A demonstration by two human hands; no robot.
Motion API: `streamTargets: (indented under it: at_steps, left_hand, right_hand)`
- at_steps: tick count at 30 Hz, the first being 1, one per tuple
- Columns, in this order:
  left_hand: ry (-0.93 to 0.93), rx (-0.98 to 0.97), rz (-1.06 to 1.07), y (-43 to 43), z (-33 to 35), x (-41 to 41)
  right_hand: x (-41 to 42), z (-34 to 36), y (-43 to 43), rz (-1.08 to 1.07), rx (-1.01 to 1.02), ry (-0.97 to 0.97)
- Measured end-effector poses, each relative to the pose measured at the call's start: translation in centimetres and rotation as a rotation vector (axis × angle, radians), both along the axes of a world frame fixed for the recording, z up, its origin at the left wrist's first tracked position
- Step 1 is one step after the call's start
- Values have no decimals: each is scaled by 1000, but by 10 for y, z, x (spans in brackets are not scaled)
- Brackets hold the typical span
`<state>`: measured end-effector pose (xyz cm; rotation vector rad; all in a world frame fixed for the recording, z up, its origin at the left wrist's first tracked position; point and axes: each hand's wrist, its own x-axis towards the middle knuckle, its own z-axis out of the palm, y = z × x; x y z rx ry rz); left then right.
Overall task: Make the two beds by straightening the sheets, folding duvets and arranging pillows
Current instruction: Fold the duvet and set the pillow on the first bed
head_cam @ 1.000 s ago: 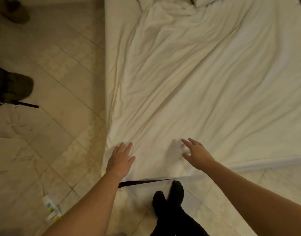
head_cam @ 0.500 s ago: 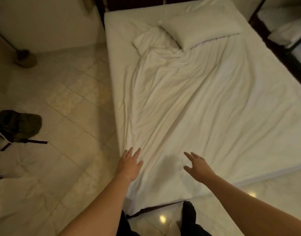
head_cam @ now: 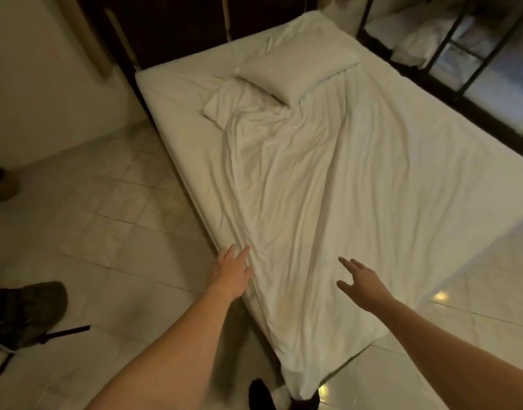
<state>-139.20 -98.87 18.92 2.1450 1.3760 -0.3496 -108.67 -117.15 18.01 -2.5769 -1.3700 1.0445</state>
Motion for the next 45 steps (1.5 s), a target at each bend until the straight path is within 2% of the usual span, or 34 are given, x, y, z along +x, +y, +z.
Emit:
streamTargets:
  at_steps: [10, 19, 25, 36, 45]
  left_hand:
    - [-67, 30, -25, 93, 12, -34]
    - [-52, 21, -208, 261, 22, -96]
    - [-34, 54, -249, 354, 45, -135]
    - [6, 52, -341, 484, 50, -112]
    - [40, 58, -374, 649, 32, -64]
  right_hand:
    - [-40, 13, 61, -68, 31, -7]
    - [-119, 8, 178, -241, 18, -35]
    - [-166, 25, 271, -282, 40, -39]
    - [-169, 24, 408, -327, 91, -23]
    - [-124, -12, 539, -414, 37, 47]
